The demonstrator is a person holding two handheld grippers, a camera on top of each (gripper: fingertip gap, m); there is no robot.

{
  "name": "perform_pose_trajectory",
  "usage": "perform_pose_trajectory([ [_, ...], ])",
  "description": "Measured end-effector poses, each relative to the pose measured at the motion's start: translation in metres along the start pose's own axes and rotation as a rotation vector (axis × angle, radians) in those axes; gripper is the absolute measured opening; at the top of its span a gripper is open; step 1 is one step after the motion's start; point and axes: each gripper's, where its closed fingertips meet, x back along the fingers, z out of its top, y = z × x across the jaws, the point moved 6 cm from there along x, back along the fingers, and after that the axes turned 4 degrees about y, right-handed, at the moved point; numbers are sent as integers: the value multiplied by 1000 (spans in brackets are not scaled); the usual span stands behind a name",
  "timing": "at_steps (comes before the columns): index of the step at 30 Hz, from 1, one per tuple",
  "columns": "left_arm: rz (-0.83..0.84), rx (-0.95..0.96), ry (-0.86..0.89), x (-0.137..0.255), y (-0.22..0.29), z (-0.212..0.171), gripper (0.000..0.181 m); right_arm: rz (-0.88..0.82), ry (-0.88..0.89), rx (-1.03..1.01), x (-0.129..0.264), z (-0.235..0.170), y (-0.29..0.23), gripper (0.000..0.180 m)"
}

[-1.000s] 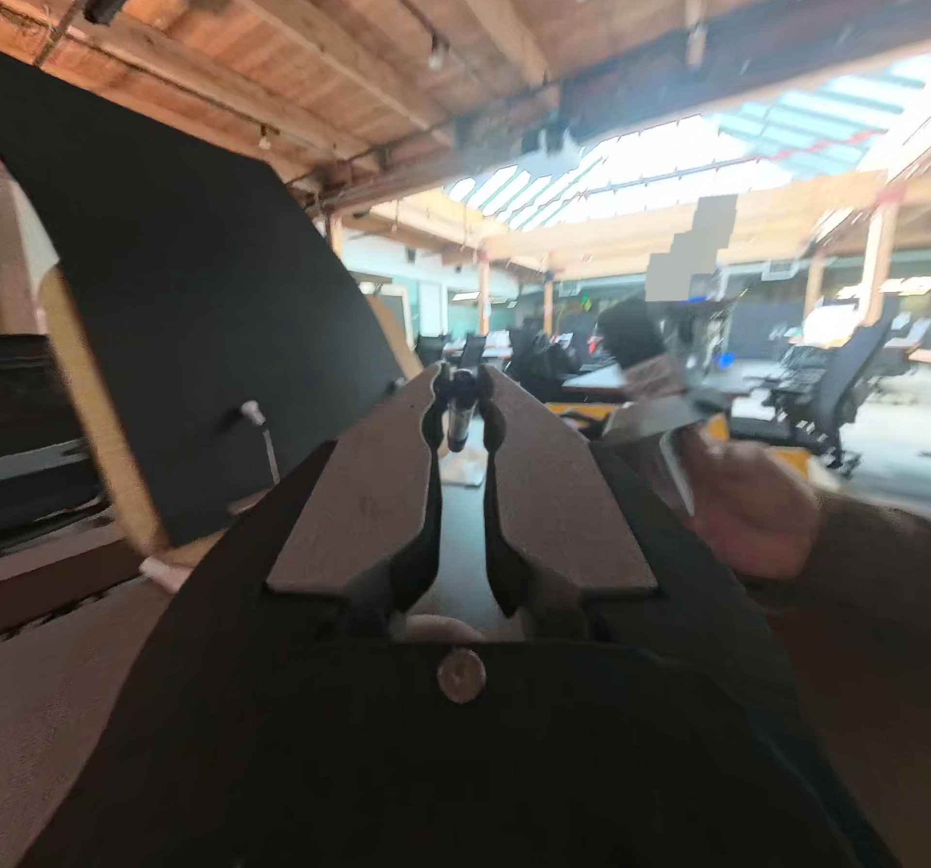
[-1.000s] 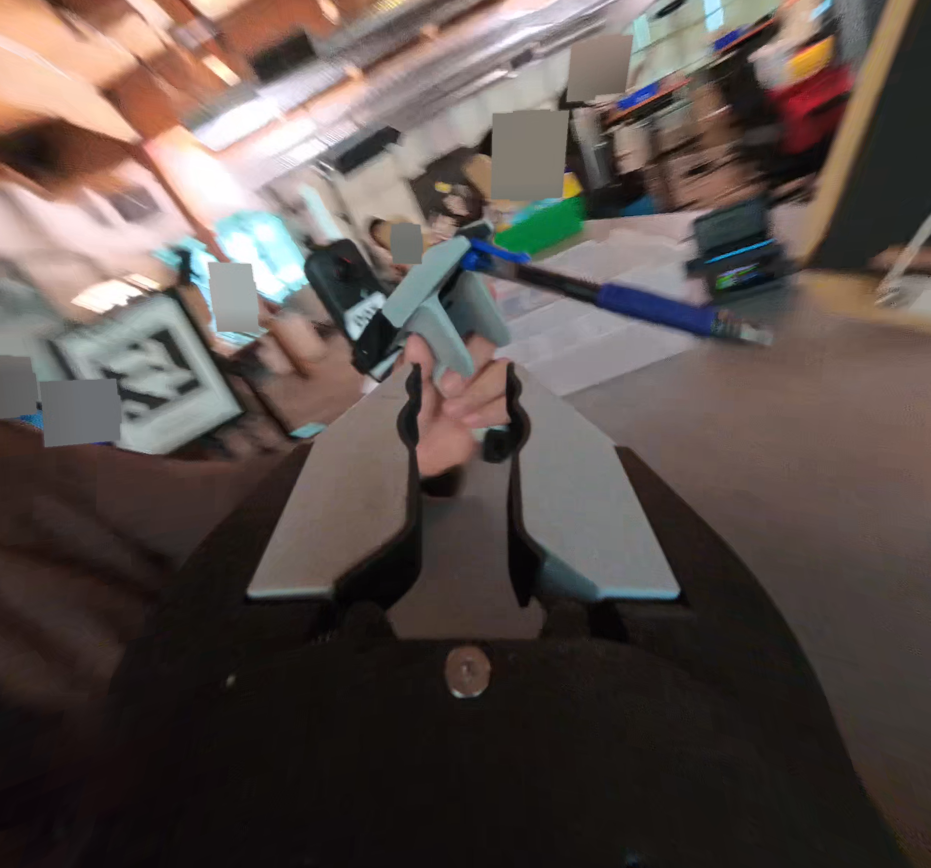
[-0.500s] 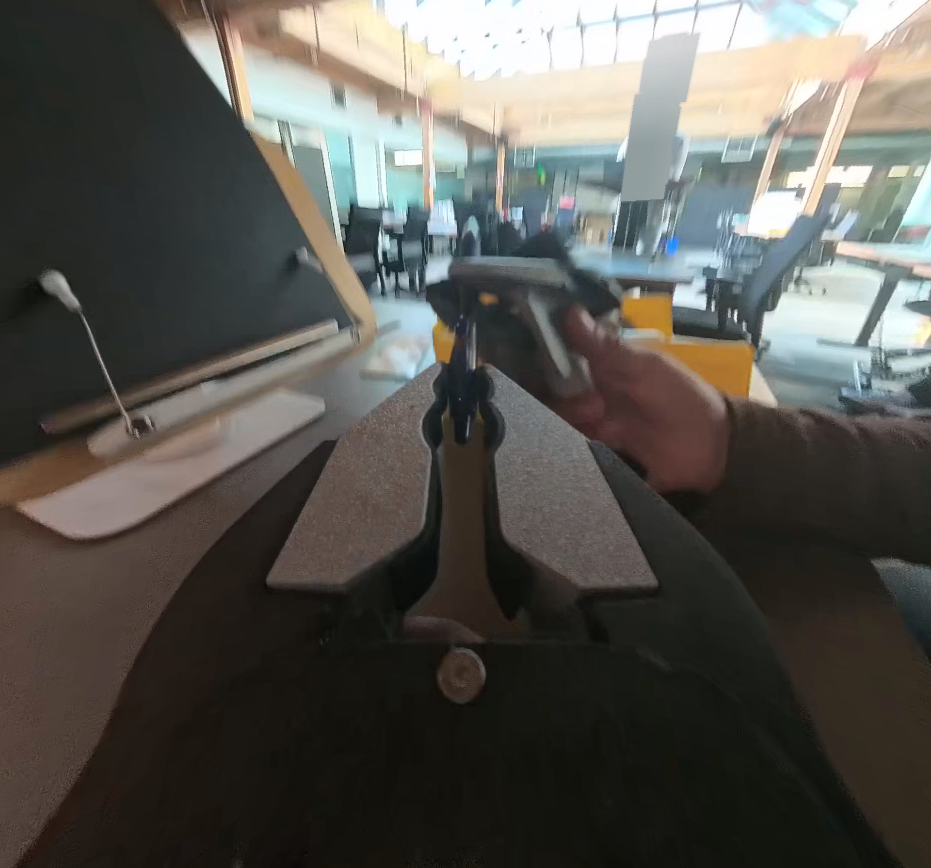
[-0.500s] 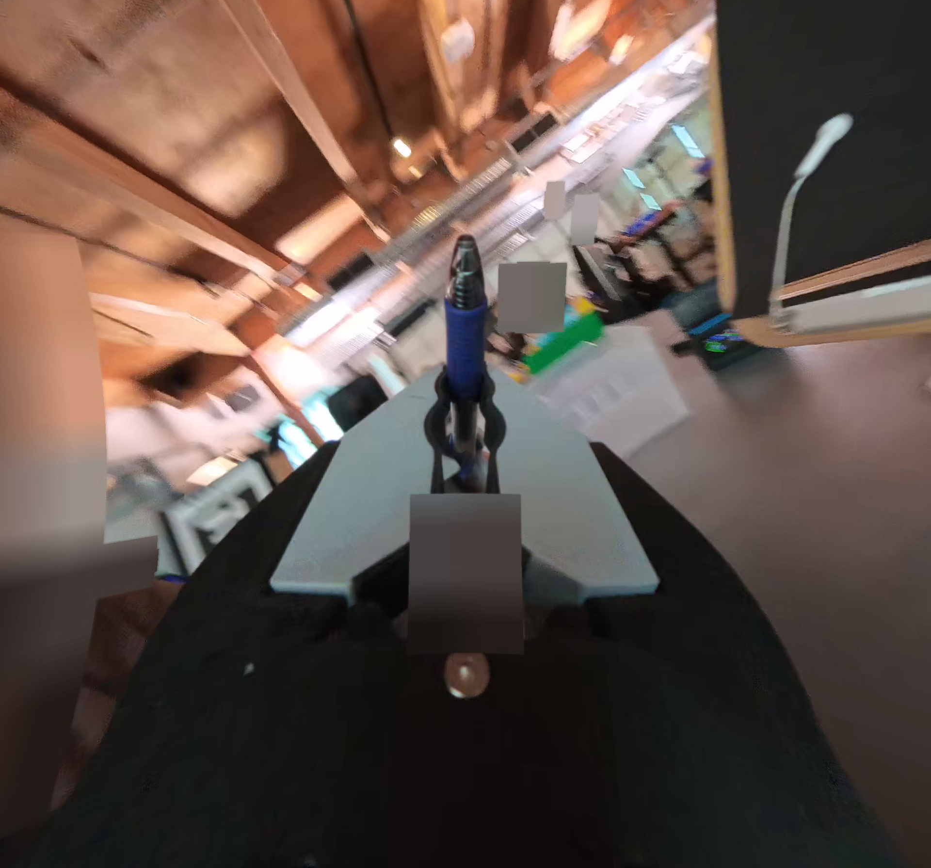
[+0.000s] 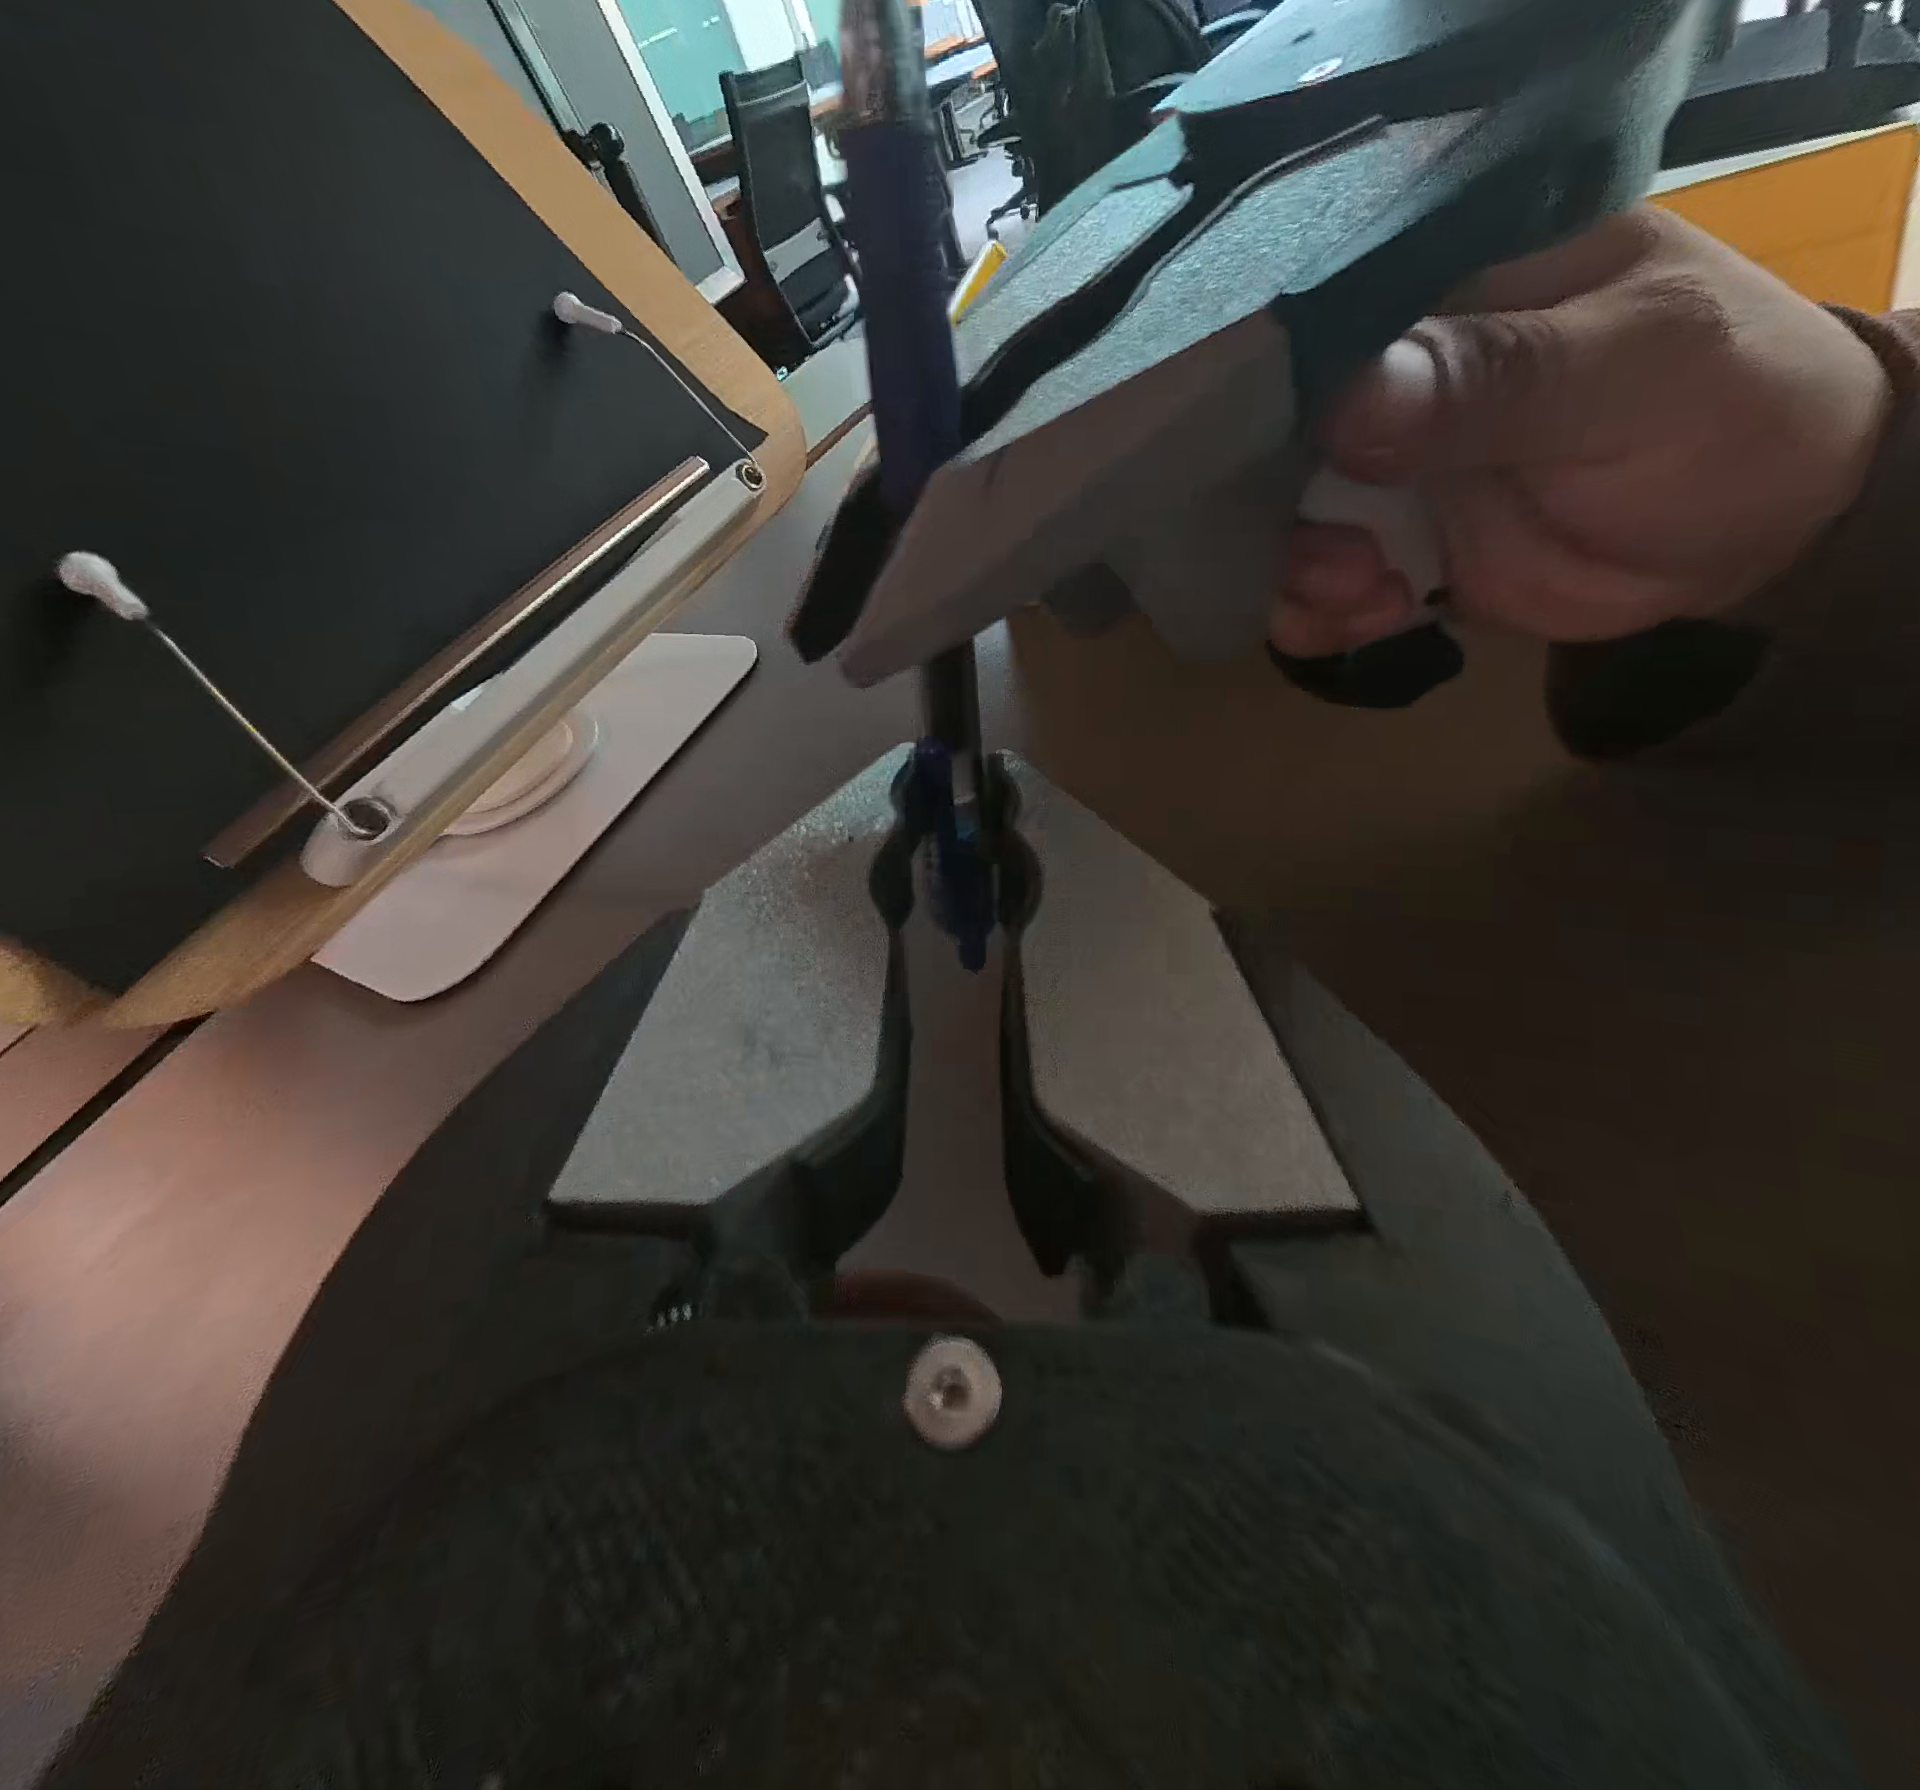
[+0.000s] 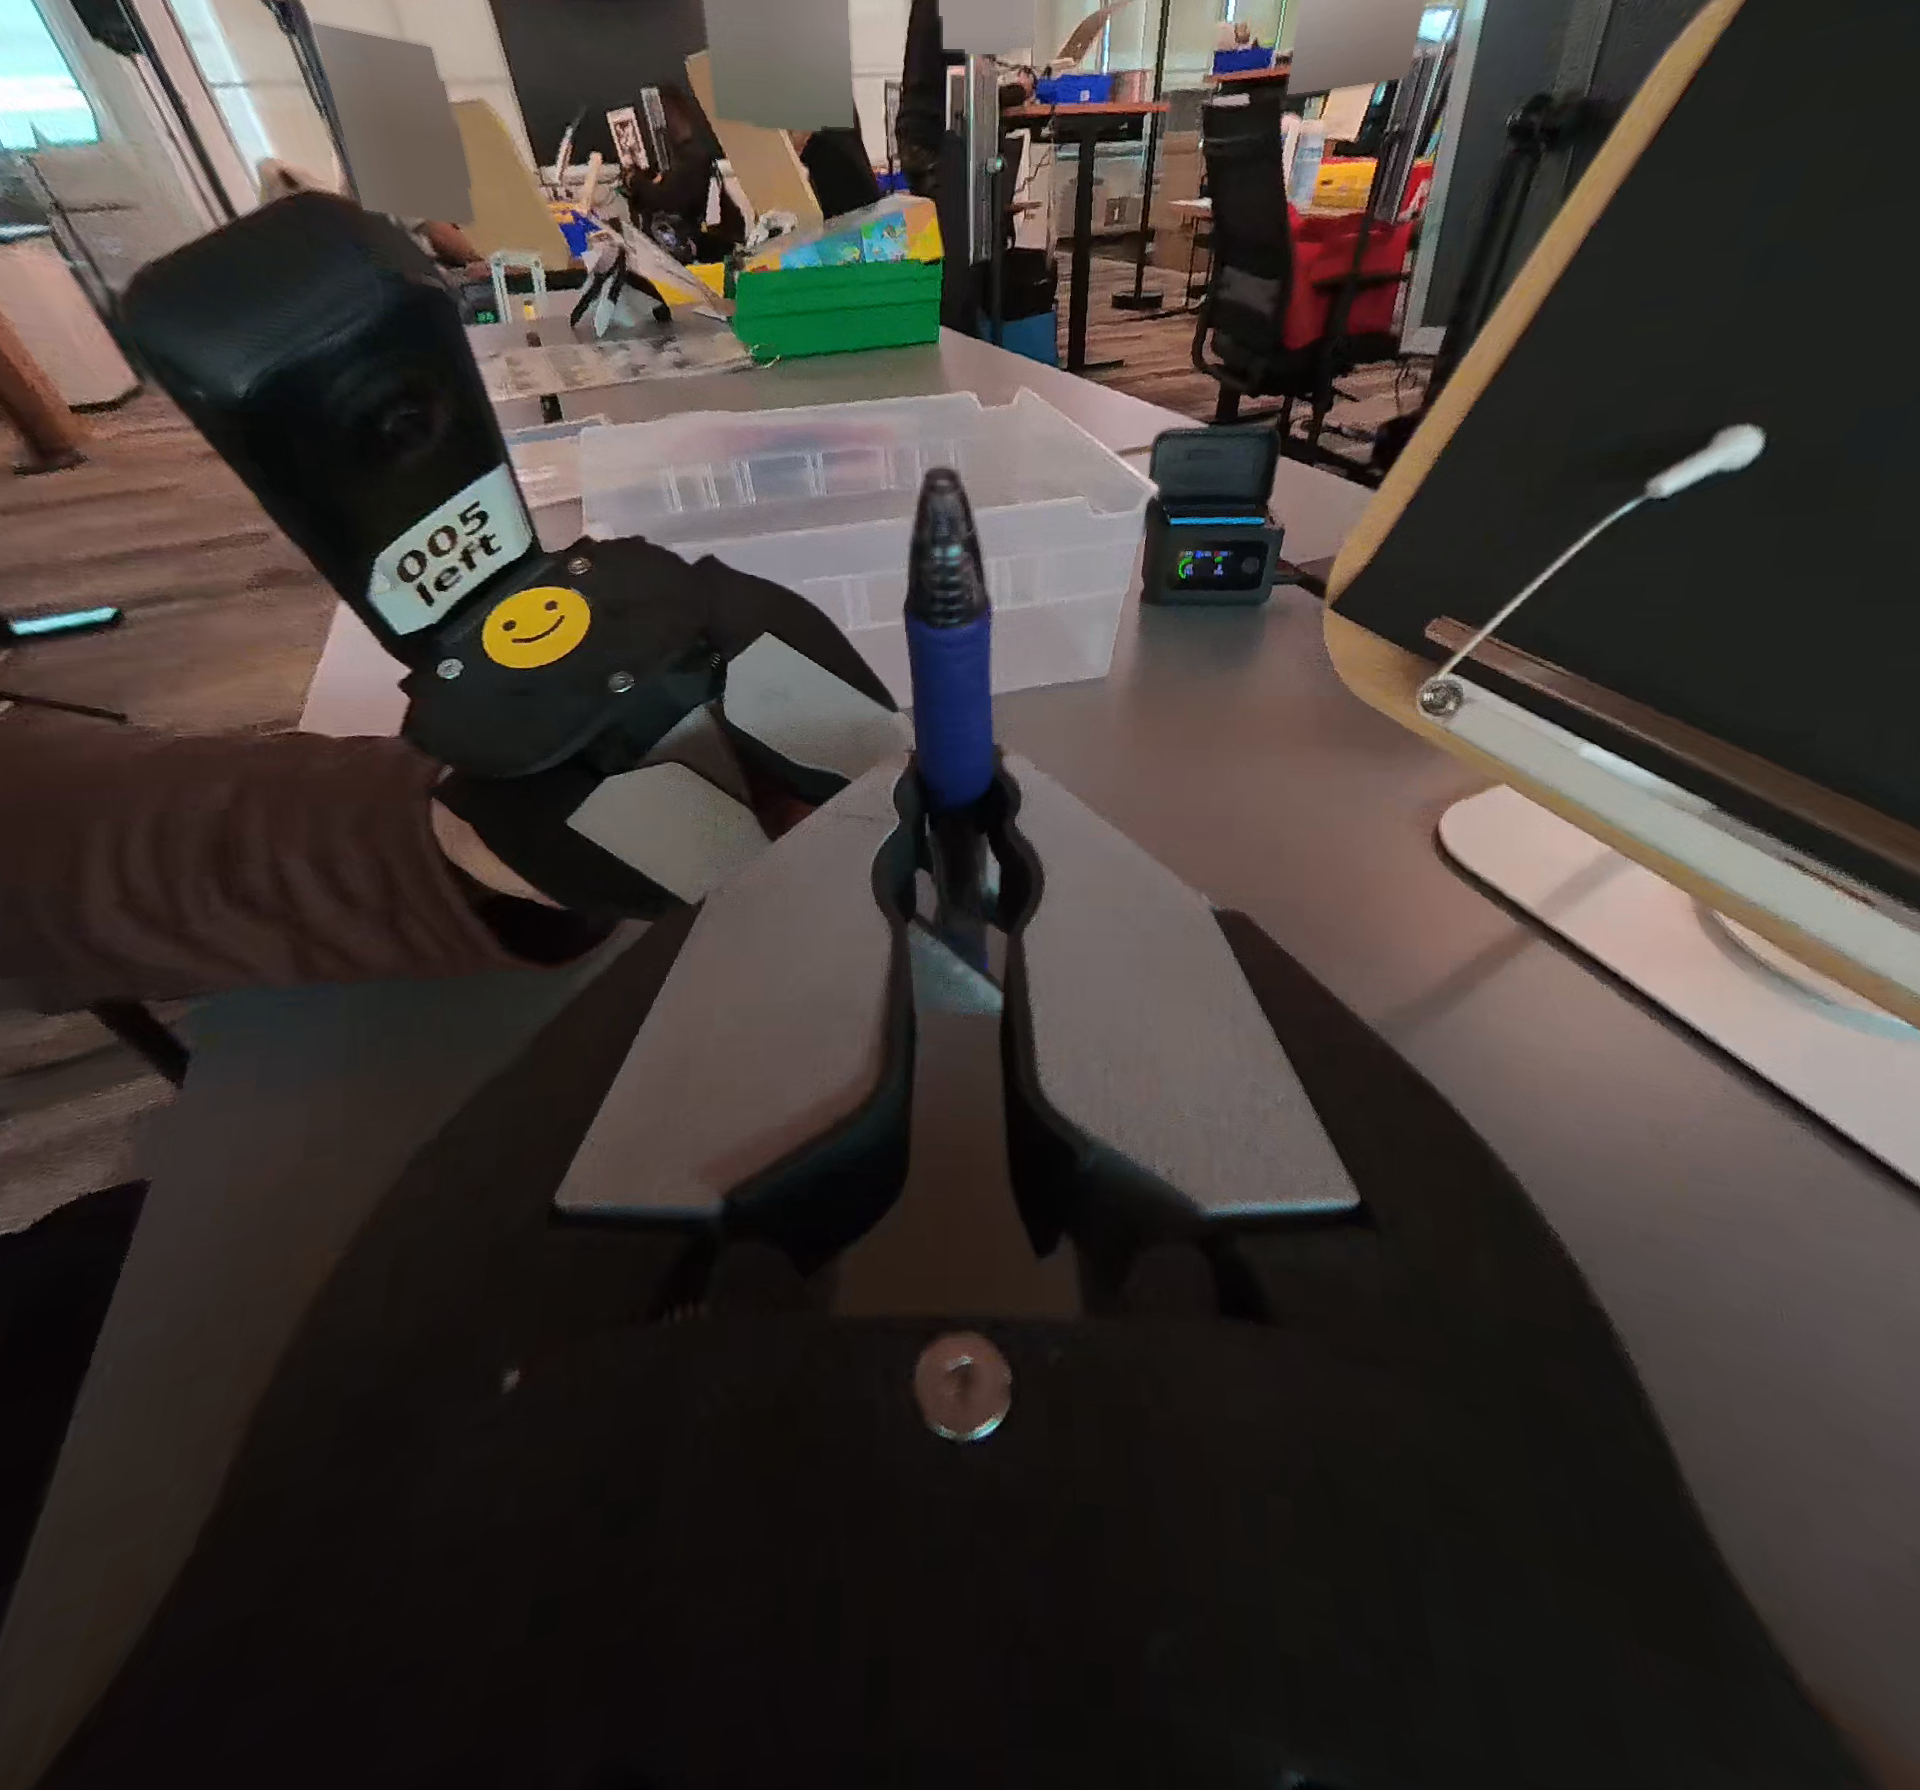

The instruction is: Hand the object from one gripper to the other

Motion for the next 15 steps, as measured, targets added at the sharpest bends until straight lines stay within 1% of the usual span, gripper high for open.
perform_pose_trajectory([
  [1,15,-13,4,1,-3,0,7,14,17,-9,0,2,-3,10],
  [3,94,-82,14,6,-14,0,6,96,46,-63,4,6,-7,36],
  [4,139,-142,26,9,-20,0,6,154,58,-90,8,8,-9,39],
  [5,184,-237,33,13,-25,0,6,217,62,-113,13,10,-12,37],
  [7,241,-493,59,20,-27,1,6,281,31,-151,21,9,-11,41],
  [9,244,-685,113,26,-22,3,6,368,-27,-230,29,5,-9,46],
  [11,233,-791,124,29,-18,2,7,480,-41,-380,34,2,-9,54],
  [13,219,-915,122,31,-12,1,6,560,-84,-533,32,-6,-9,52],
  [15,214,-1085,88,32,-5,-2,7,636,-136,-634,22,-16,-17,58],
])
